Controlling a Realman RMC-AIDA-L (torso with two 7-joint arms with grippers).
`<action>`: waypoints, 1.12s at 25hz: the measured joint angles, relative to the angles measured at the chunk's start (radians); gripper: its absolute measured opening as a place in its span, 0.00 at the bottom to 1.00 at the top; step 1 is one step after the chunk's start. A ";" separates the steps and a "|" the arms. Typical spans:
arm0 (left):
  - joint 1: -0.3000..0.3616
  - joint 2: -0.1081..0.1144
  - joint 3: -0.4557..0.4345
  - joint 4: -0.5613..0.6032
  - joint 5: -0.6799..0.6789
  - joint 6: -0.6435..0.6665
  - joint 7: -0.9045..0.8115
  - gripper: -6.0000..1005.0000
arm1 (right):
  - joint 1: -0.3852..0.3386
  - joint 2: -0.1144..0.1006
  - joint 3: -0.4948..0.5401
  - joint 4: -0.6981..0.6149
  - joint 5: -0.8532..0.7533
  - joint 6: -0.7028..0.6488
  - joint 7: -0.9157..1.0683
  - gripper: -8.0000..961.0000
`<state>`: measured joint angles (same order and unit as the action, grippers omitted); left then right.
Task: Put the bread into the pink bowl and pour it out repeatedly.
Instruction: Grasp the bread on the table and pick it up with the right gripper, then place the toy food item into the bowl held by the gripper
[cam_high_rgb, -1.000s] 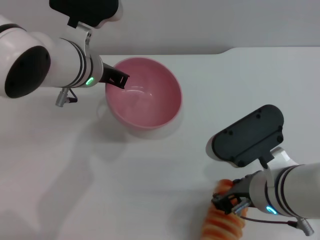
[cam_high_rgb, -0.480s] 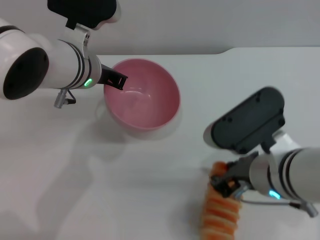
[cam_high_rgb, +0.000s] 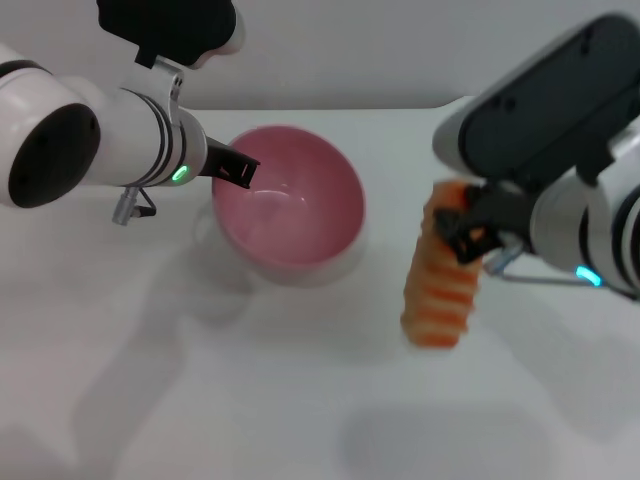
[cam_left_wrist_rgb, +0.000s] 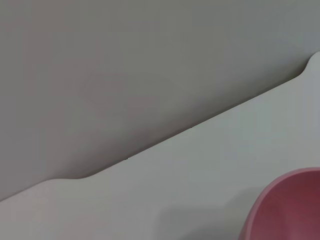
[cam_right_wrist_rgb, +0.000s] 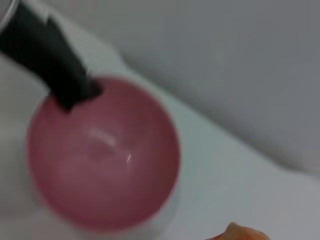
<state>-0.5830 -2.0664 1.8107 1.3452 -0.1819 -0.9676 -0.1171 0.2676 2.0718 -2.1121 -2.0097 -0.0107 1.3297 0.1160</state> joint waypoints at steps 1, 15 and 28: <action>0.000 -0.001 0.003 0.000 -0.005 0.002 -0.001 0.05 | 0.009 0.001 0.005 -0.007 -0.014 -0.004 -0.003 0.37; -0.010 -0.004 0.066 0.009 -0.088 0.028 -0.002 0.05 | 0.099 0.005 0.020 0.091 -0.116 -0.259 0.005 0.27; -0.013 -0.002 0.077 0.010 -0.105 0.046 0.002 0.05 | 0.096 0.007 -0.015 0.200 -0.063 -0.390 0.019 0.17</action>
<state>-0.5955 -2.0683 1.8876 1.3556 -0.2865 -0.9217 -0.1154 0.3636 2.0786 -2.1272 -1.8102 -0.0741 0.9394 0.1347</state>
